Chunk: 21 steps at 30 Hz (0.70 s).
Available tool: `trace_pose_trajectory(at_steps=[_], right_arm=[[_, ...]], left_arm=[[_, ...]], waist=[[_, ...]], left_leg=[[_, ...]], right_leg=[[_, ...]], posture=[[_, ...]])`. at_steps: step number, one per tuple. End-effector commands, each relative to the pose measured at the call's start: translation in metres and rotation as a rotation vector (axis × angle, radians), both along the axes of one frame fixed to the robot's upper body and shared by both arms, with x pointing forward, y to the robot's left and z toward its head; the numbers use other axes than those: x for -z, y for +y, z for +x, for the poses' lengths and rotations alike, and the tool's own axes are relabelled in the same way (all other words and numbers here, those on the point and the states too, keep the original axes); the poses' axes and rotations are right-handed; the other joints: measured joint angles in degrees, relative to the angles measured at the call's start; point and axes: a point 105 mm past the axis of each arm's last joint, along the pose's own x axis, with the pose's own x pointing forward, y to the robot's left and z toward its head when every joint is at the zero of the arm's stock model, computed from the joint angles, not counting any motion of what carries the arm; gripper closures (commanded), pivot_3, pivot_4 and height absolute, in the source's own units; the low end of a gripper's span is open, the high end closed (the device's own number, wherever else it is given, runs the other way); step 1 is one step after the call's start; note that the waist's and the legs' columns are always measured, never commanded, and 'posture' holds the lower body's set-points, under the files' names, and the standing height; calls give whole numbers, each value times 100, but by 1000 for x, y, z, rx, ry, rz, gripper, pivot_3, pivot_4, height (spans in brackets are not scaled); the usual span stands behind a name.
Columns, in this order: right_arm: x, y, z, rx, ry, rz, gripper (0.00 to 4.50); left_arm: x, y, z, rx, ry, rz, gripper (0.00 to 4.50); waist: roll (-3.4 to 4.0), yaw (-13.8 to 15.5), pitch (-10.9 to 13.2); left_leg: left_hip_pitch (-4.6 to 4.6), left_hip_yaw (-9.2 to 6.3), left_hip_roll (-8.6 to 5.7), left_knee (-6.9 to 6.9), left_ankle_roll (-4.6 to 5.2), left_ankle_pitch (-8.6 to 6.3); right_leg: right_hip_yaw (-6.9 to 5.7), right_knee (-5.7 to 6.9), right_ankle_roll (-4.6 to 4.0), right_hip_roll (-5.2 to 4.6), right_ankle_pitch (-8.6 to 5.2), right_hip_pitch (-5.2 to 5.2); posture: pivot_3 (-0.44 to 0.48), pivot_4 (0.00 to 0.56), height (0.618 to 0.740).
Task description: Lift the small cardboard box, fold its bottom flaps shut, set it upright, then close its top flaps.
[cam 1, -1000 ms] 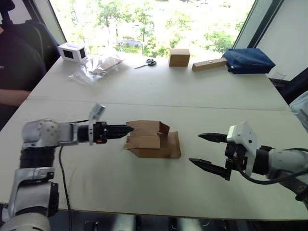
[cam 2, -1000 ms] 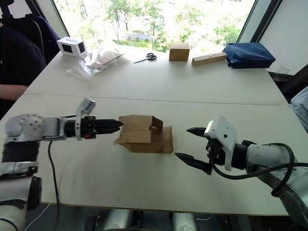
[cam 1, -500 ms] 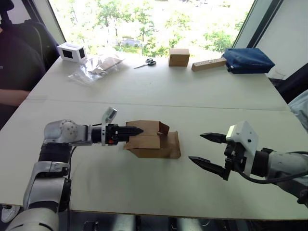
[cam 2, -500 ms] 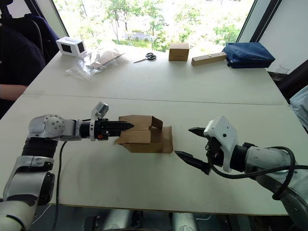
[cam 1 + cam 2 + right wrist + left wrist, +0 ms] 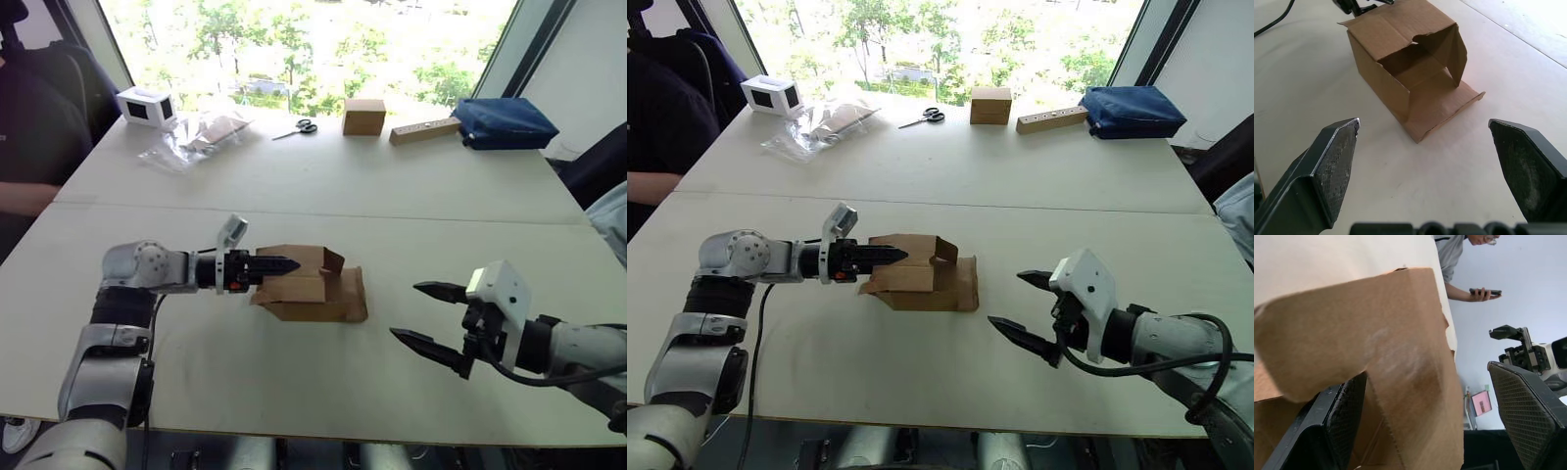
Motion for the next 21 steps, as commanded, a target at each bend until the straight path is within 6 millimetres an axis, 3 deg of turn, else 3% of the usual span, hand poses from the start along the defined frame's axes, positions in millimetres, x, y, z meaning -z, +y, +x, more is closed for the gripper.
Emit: trace_pose_trajectory(at_steps=[1,3,6,14,15,21], right_arm=[[-3,-1,-1,1,-41,2,0],[-2,-2,-1,2,-42,2,0],[-2,-2,-1,8,-47,5,0],[-3,-2,1,23,-60,16,0],[-4,-3,1,25,-63,22,0],[-8,-3,3,44,-64,77,0]], left_arm=[[-7,-5,2,22,-36,-16,491],[-7,-6,2,25,-36,-18,491],[-9,-9,3,27,-43,-36,1113],[-11,-14,2,55,-56,-44,4199],[-12,-14,2,57,-55,-48,4366],[-29,-10,3,66,-106,-89,4366]], waist=[[0,2,0],[0,1,0],[0,0,0],[0,0,0],[0,0,0],[-1,0,0]], left_leg=[[0,-1,0,0,0,0],[0,-2,0,0,0,0],[0,-1,0,0,0,0],[0,-1,0,1,0,0],[0,-1,0,1,0,0],[0,-2,0,1,0,0]], right_leg=[[0,0,0,0,0,0],[0,0,0,0,0,0],[0,0,0,0,0,0],[0,1,1,1,0,0],[0,1,1,1,0,1],[0,1,1,1,1,1]], posture=[[0,150,740],[0,150,740],[0,150,740],[0,150,740],[0,150,740],[0,150,740]])
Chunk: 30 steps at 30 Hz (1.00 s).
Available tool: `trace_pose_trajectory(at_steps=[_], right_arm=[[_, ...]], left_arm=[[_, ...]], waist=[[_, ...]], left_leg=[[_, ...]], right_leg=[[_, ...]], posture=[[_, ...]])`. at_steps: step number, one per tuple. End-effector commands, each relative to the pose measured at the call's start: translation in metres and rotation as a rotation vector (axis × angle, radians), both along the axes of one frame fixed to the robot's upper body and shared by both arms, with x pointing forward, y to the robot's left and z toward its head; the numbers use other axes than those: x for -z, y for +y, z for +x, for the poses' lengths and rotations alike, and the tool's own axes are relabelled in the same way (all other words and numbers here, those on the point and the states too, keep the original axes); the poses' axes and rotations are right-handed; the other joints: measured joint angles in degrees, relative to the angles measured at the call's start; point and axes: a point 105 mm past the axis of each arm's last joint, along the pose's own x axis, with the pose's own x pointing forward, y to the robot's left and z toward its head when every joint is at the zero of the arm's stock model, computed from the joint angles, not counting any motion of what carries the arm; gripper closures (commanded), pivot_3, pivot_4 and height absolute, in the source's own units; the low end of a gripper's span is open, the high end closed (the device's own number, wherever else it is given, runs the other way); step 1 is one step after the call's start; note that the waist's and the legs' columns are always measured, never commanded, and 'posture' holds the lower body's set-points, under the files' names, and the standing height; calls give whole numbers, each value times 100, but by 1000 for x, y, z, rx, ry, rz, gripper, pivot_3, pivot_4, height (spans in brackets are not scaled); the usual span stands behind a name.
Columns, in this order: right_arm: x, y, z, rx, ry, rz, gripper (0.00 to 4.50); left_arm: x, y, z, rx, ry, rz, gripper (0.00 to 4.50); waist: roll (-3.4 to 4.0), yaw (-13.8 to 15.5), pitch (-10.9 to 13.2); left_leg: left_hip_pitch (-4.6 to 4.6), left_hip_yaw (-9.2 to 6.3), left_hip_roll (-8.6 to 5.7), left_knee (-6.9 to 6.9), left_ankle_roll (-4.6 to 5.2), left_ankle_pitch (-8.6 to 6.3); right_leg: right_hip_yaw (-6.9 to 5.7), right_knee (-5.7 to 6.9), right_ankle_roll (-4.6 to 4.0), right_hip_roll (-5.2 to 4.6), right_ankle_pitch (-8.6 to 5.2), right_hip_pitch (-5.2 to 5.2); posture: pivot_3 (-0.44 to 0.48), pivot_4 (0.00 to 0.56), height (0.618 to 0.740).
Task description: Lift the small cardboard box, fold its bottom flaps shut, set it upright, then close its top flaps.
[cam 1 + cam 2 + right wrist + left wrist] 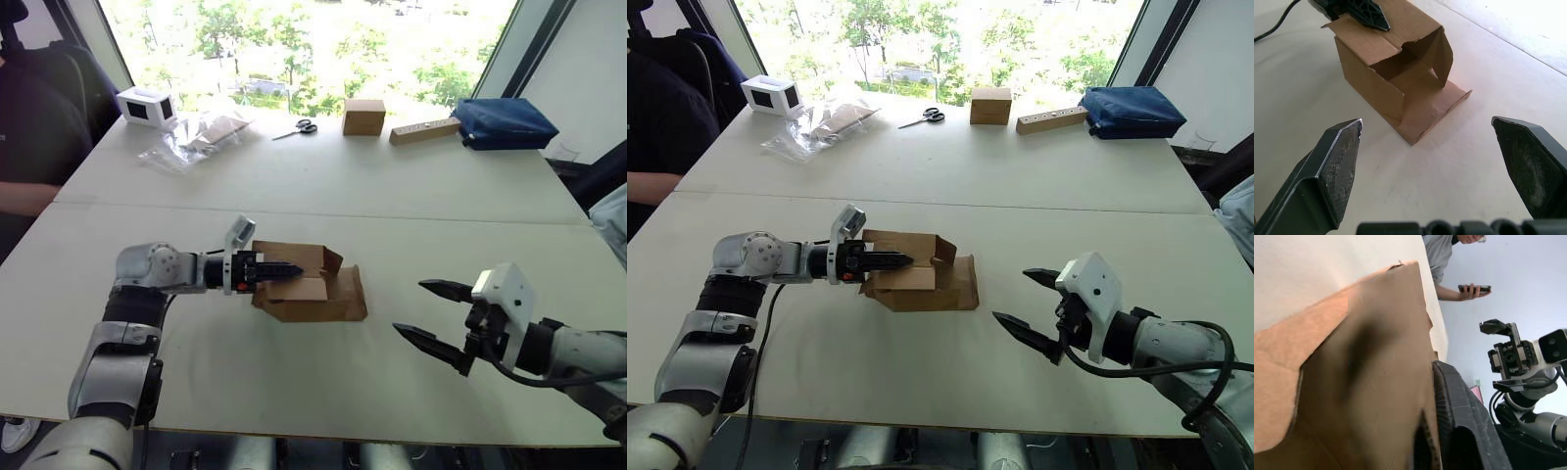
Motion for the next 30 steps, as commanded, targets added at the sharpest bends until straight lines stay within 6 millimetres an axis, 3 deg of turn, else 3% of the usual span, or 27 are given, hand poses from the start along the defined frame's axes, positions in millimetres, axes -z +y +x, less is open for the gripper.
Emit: trace_pose_trajectory(at_steps=[1,3,9,12,16,21,30], right_arm=[[-12,0,2,16,-40,60,0],[-17,-1,5,27,-48,97,0],[-60,1,30,83,-122,440,0],[-83,6,48,114,-185,589,781],[-108,17,74,149,-257,709,2304],[-122,27,90,152,-290,758,4414],[-116,42,94,113,-277,720,4414]], left_arm=[[-28,3,3,18,-115,-41,4366],[-34,4,4,17,-168,-44,4366],[-110,0,6,45,-609,-93,4366],[-131,-7,0,95,-770,-74,4500],[-144,-15,-1,135,-923,-24,4500],[-152,-19,-2,183,-980,-27,4500],[-155,-24,1,209,-1005,-29,4500]], waist=[[-1,-2,0],[0,-3,0],[-3,-1,1],[1,-8,0],[6,-27,-1],[7,-17,0],[7,-37,0]], left_leg=[[0,0,0,0,0,0],[0,0,0,0,0,0],[1,-2,3,2,-2,1],[-1,-2,3,2,-1,1],[2,4,1,2,-2,1],[-1,2,1,2,-2,2],[-4,5,0,2,4,-1]], right_leg=[[0,0,0,0,0,0],[0,0,0,0,0,0],[0,3,-2,-1,0,0],[0,4,-2,-2,1,0],[3,7,-1,-1,1,0],[1,10,2,5,3,-3],[2,5,6,5,4,-3]], posture=[[0,150,740],[0,150,740],[0,150,740],[0,150,740],[0,150,740],[0,150,740],[0,150,740]])
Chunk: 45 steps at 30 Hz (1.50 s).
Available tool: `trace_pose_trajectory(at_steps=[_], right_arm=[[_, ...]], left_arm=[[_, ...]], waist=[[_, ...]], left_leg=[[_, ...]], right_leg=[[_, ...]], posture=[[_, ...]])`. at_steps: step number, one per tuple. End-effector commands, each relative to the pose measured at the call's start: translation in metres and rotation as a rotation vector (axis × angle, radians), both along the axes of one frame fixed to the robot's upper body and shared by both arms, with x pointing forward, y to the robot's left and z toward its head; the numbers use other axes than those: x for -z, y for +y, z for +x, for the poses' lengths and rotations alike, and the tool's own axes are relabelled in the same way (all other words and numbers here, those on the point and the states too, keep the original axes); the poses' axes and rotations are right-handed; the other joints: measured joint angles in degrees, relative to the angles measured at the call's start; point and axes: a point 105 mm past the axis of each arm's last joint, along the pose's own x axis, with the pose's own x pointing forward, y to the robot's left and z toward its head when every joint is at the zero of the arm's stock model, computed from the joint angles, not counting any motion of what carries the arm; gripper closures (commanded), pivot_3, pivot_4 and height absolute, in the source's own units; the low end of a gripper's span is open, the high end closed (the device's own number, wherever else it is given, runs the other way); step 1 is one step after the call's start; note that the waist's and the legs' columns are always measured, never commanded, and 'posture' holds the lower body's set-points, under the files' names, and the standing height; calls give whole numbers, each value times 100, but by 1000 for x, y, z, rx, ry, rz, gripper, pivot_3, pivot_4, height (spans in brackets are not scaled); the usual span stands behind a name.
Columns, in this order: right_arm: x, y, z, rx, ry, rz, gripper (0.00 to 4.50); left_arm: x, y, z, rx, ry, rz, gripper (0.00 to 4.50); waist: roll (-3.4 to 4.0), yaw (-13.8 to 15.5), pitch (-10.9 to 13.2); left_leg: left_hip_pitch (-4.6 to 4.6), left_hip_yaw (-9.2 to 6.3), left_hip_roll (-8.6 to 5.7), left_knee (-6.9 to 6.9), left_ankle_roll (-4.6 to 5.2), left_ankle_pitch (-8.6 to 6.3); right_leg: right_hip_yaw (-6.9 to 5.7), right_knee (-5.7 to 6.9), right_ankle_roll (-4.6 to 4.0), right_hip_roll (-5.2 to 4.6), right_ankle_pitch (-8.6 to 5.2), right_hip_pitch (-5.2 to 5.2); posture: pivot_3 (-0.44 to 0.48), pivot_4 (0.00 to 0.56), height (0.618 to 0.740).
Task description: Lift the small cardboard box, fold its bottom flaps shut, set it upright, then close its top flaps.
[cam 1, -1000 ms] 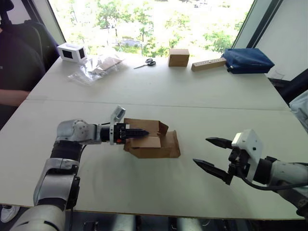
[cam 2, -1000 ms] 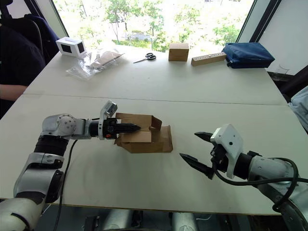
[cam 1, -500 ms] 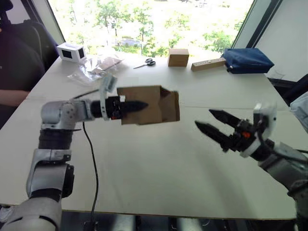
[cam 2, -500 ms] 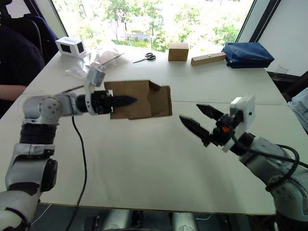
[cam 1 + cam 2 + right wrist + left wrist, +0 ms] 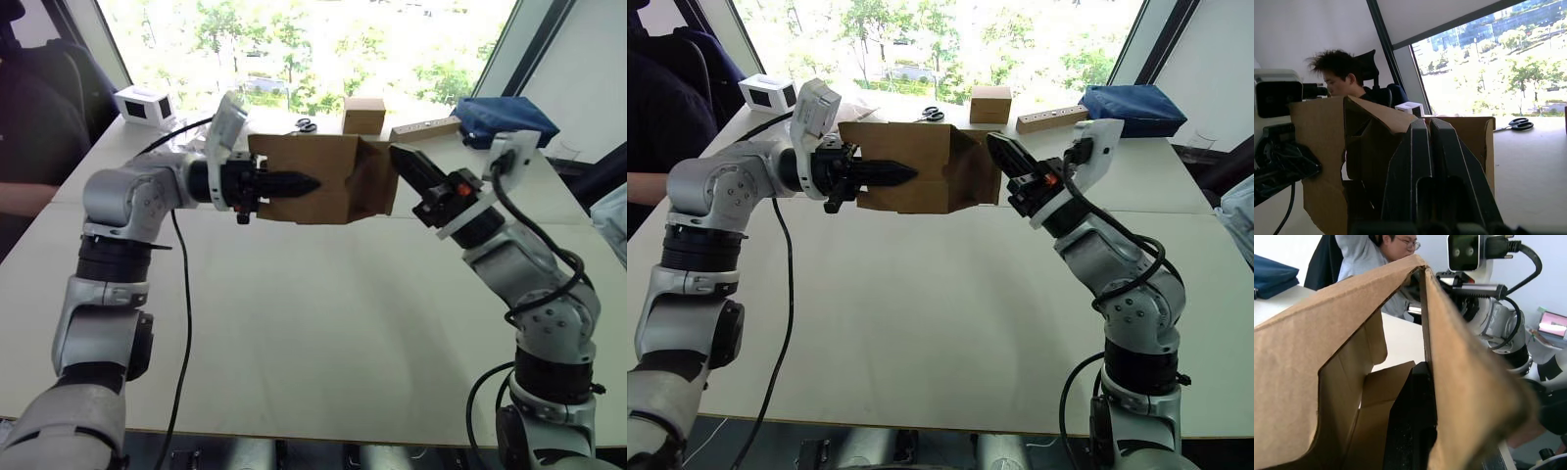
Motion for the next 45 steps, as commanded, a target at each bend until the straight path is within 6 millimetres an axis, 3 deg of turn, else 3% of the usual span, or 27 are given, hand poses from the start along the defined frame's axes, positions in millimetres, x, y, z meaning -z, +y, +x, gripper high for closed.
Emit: trace_pose_trajectory(at_steps=[1,23,45], right_arm=[[-10,4,-6,-21,-53,7,4414],[0,47,-20,-176,-57,-39,4414],[-4,44,-27,-186,-88,-13,4414]], left_arm=[[-12,-5,-4,29,-60,2,4500],[-7,-16,-13,99,-46,14,4500],[0,-12,-2,27,-27,17,4500]], waist=[[0,-7,0],[1,-115,0],[1,-108,0]], left_leg=[[0,0,0,0,0,0],[2,-3,4,0,-1,1],[1,-2,4,0,-1,1]], right_leg=[[0,0,0,0,0,0],[0,6,4,2,2,-2],[1,5,4,2,2,-2]], posture=[[0,150,740],[0,150,740],[0,150,740]])
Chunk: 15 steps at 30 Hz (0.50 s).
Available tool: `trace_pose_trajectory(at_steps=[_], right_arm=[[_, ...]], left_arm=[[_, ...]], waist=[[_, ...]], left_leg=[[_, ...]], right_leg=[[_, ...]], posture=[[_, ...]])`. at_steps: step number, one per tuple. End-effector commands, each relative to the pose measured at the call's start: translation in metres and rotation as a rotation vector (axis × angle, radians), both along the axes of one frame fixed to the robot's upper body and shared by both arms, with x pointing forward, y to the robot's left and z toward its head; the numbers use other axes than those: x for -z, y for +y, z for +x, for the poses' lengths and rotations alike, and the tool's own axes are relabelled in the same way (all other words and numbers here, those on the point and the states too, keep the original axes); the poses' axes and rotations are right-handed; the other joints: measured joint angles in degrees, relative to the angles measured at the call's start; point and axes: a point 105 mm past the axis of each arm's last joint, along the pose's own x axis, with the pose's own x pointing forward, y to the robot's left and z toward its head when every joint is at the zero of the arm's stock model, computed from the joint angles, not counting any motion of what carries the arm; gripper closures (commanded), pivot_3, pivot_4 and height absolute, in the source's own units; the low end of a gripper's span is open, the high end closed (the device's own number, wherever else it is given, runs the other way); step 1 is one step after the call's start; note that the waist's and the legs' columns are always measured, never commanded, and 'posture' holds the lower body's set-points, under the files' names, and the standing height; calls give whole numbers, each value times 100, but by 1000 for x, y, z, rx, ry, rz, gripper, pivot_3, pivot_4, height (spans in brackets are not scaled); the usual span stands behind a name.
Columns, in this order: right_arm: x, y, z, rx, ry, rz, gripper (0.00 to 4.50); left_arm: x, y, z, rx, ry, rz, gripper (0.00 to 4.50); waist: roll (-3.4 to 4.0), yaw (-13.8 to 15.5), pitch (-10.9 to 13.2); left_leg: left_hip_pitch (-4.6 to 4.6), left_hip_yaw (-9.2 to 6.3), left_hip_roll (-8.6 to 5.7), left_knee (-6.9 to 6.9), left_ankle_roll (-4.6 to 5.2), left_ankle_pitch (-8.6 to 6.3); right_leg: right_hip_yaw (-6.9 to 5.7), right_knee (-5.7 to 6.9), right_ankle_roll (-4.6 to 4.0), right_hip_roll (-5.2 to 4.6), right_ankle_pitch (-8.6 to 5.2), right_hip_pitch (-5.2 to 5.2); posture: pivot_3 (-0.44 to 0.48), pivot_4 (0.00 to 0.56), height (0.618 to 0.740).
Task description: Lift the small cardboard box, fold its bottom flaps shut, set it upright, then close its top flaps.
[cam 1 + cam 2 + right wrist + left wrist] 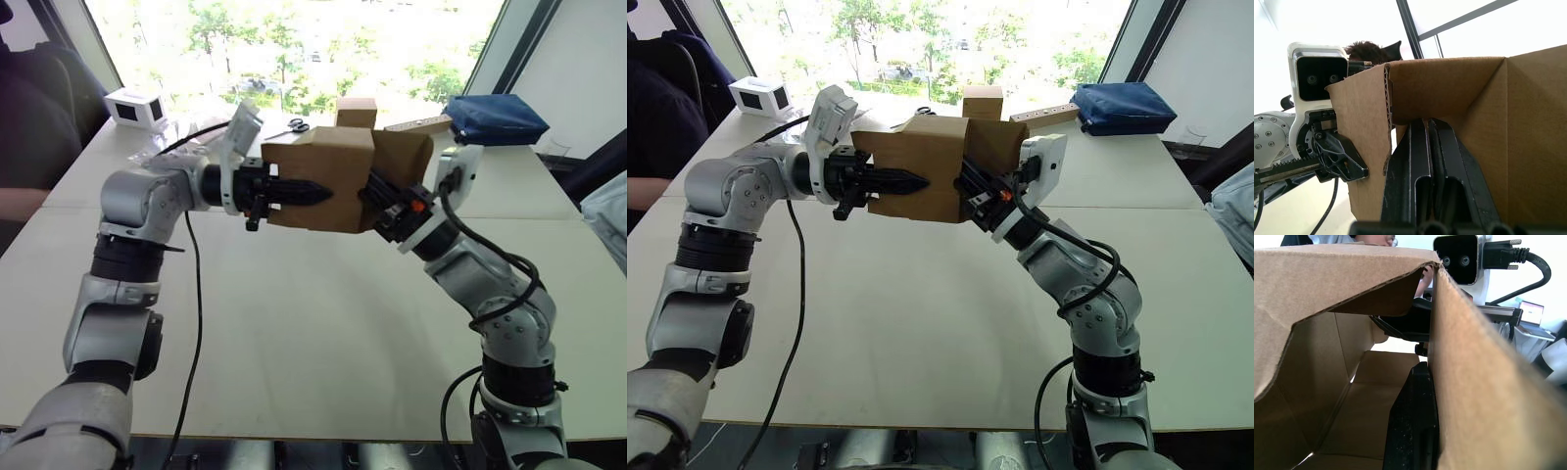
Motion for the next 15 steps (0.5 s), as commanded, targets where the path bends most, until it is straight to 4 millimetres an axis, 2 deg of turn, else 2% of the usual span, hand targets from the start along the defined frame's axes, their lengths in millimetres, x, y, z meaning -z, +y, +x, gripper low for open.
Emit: trace_pose_trajectory(at_steps=[1,9,15], right_arm=[[-12,2,-20,-50,-88,-21,4414],[-3,-20,-27,7,-86,-126,4414],[5,-44,-42,32,-45,-210,4414]], left_arm=[[-5,3,5,-43,-31,-6,4500],[-7,5,7,-63,-31,-20,4500],[-8,6,10,-72,-29,-25,4500]], waist=[[0,6,0],[0,8,0],[-2,22,1]], left_leg=[[0,0,0,0,0,0],[0,0,0,0,0,0],[-1,0,-2,0,0,0]], right_leg=[[0,0,0,0,0,0],[0,-1,0,-1,0,0],[0,-1,0,-3,0,0]], posture=[[0,150,740],[0,150,740],[0,150,740]])
